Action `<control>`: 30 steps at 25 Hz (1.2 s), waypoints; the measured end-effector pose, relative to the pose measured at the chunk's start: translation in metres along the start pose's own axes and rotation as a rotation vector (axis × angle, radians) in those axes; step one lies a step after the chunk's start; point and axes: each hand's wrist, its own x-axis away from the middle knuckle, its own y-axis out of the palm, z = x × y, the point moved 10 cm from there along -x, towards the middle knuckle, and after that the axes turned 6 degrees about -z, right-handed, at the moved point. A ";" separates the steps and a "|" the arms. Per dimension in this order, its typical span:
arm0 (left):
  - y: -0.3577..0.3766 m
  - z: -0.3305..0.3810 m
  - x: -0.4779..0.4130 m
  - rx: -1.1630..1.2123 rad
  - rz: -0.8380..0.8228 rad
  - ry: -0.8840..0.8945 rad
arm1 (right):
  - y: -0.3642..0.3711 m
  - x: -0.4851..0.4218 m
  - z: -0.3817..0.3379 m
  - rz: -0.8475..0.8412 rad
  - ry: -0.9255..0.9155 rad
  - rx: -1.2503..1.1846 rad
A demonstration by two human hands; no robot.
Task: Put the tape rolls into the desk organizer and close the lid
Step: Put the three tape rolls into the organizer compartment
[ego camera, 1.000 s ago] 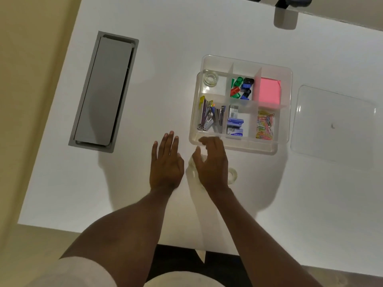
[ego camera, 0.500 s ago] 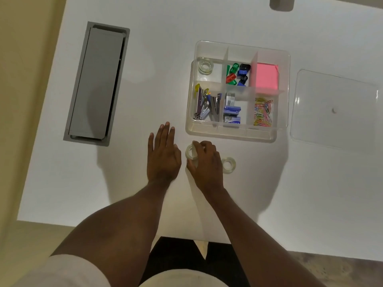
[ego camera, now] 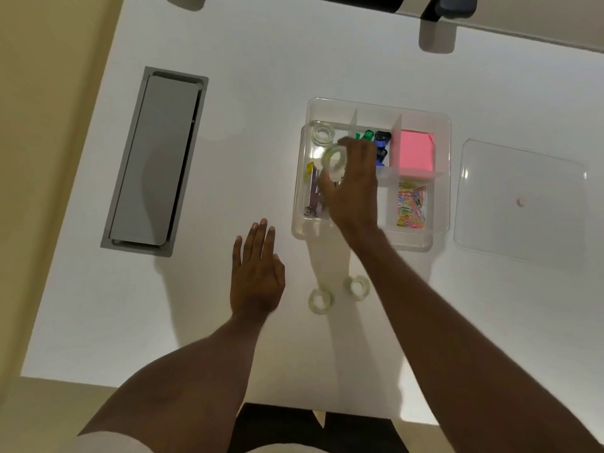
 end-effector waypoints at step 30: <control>0.003 0.002 0.000 -0.033 -0.011 0.014 | 0.001 0.054 0.007 0.038 -0.062 0.093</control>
